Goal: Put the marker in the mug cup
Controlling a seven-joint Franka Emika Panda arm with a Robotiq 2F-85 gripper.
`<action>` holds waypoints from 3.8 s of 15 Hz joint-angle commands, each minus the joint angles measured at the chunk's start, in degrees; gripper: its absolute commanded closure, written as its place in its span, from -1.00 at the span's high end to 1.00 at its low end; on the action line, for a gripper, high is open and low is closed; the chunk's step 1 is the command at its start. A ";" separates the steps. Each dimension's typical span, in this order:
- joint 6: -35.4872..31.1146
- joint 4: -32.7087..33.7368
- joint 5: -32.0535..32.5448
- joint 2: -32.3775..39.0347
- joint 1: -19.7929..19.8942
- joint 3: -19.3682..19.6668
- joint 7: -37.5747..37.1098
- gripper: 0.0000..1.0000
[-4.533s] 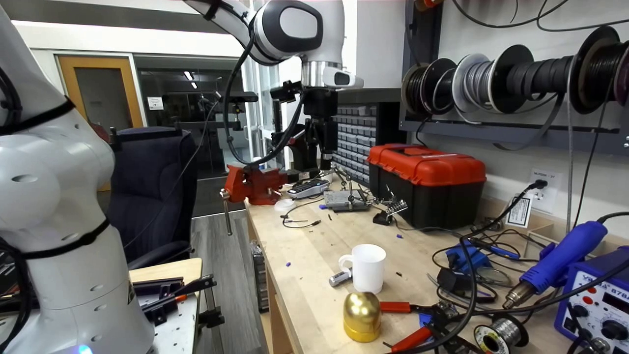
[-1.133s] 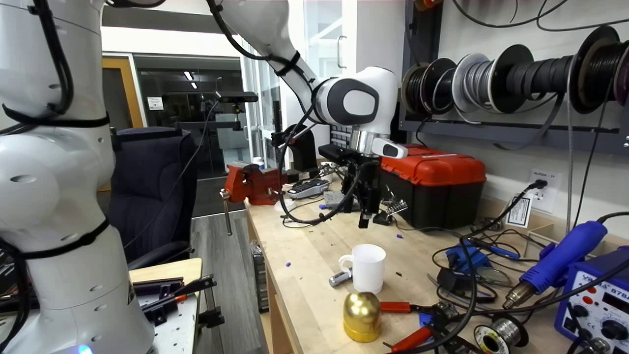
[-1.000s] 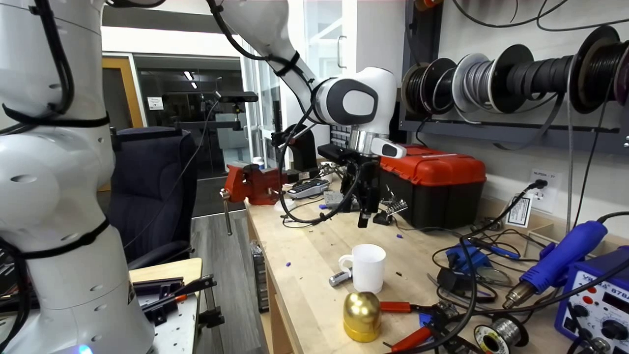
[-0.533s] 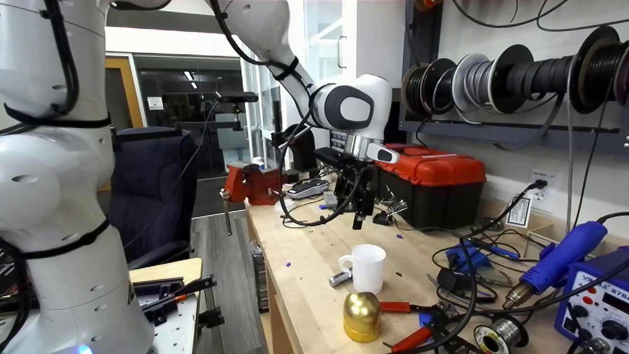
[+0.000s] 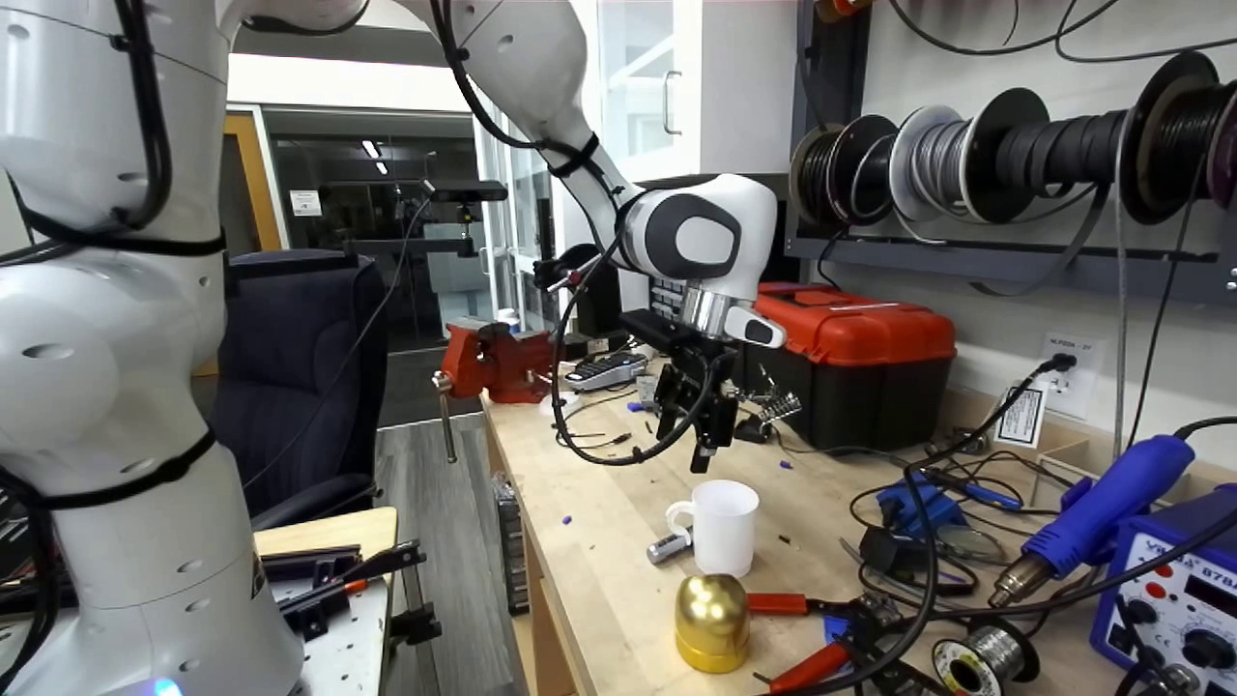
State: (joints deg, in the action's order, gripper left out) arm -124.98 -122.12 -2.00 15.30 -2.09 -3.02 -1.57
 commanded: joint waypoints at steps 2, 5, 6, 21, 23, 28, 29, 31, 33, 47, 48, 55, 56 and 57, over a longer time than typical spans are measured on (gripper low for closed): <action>1.31 1.70 -1.20 1.87 0.53 0.12 2.43 1.00; 0.97 1.36 -0.76 2.34 0.51 0.42 1.92 1.00; 0.79 0.87 -0.79 2.20 0.60 0.59 1.72 1.00; 0.19 -0.51 0.02 2.74 1.50 3.34 -0.06 1.00; 0.15 -0.56 -0.16 2.88 1.59 3.65 0.08 1.00; -0.84 -1.19 1.19 0.21 0.30 3.09 -0.26 1.00; -0.73 -0.96 1.66 0.07 0.10 3.03 -0.43 1.00; -0.25 -0.27 3.06 0.23 -0.26 3.05 -0.28 1.00; 0.21 0.54 5.33 0.84 -0.49 3.25 0.24 1.00; 2.24 6.03 6.23 6.64 0.14 2.66 3.36 1.00; 2.68 6.99 6.16 7.50 0.15 2.68 3.29 1.00; 5.48 11.93 6.75 12.32 -0.14 3.03 2.64 1.00; 5.92 12.44 6.75 12.87 -0.14 3.08 2.56 1.00; 6.27 12.83 6.72 13.33 -0.10 3.12 2.59 1.00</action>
State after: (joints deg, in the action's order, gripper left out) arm -121.67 -111.84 3.71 27.06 -2.28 -0.12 1.08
